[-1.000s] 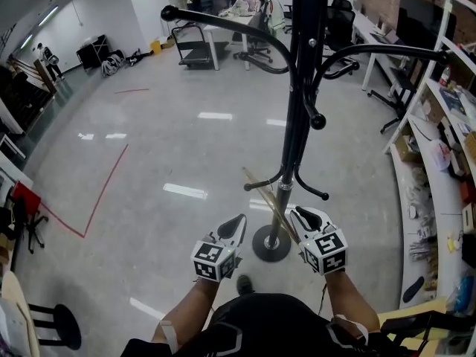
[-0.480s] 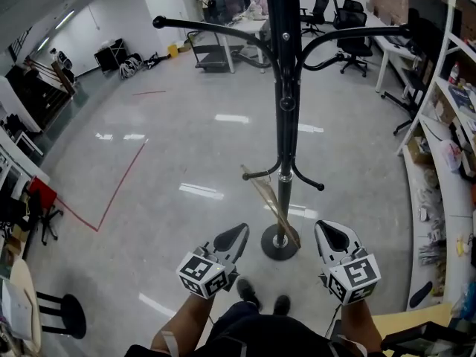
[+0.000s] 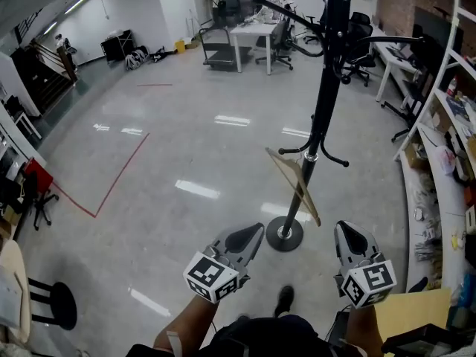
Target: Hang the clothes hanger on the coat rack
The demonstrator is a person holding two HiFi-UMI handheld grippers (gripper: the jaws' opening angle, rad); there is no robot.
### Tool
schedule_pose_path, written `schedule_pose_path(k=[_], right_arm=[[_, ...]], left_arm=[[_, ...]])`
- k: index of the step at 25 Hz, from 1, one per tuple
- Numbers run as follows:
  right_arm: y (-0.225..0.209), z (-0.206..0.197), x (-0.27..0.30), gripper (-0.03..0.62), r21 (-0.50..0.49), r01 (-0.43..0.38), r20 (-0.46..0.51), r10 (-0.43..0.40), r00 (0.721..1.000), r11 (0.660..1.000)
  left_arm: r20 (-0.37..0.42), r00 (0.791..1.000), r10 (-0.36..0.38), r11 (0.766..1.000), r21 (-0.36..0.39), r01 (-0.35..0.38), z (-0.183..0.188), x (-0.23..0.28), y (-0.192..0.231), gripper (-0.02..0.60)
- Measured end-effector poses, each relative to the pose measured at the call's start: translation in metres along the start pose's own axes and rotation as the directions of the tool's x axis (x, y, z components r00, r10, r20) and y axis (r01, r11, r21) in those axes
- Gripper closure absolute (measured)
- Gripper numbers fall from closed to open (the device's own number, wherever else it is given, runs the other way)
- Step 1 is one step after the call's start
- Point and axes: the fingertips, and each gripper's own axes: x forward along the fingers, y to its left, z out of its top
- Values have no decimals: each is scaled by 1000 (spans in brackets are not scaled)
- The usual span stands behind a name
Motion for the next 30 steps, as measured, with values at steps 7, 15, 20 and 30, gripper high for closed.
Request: schedule_pose_path(k=[7, 15, 20, 30], right_arm=[[69, -5, -49, 586, 43, 74, -43, -72, 996, 996], [97, -3, -111, 585, 57, 93, -52, -90, 995, 994], [134, 0, -157, 586, 67, 30, -19, -28, 999, 997], [152, -50, -287, 585, 99, -6, -25, 9, 1000, 995]], left_arm=[[19, 995, -101, 991, -86, 102, -6, -73, -16, 581], [32, 994, -105, 988, -112, 108, -8, -116, -59, 581], [25, 996, -85, 991, -101, 87, -9, -149, -107, 581], [-78, 997, -18, 997, -80, 11, -52, -211, -228, 581]])
